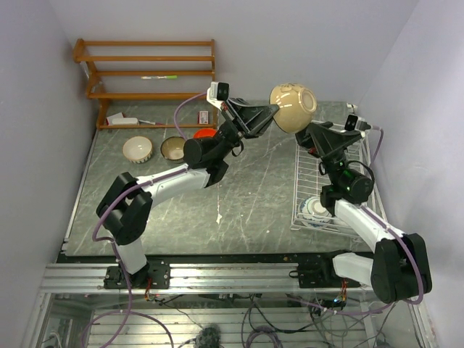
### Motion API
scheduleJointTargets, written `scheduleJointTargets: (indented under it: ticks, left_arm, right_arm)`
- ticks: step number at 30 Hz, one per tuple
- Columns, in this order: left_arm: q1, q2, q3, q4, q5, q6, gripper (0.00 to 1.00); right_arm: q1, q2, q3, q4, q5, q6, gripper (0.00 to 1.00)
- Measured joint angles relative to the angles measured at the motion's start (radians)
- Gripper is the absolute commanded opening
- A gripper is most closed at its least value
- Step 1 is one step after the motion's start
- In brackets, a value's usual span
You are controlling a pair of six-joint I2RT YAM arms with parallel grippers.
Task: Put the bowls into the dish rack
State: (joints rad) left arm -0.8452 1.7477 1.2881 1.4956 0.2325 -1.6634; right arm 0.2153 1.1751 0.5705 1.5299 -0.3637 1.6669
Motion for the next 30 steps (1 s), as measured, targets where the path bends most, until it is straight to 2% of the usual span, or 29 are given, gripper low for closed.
scheduleJointTargets:
  ticks: [14, 26, 30]
  left_arm:
    - [-0.003, 0.001, 0.018, 0.001, 0.0, -0.013, 0.07]
    - [-0.02, 0.044, 0.121, 0.005, -0.001, -0.013, 0.07]
    - [-0.041, 0.078, 0.153, 0.006, 0.0, -0.012, 0.07]
  right_arm:
    - [0.0, -0.001, 0.075, 0.0, 0.032, -0.008, 0.84]
    - [0.0, -0.015, 0.143, 0.0, 0.039, 0.07, 0.83]
    - [0.0, -0.017, 0.157, 0.0, 0.043, 0.09, 0.79]
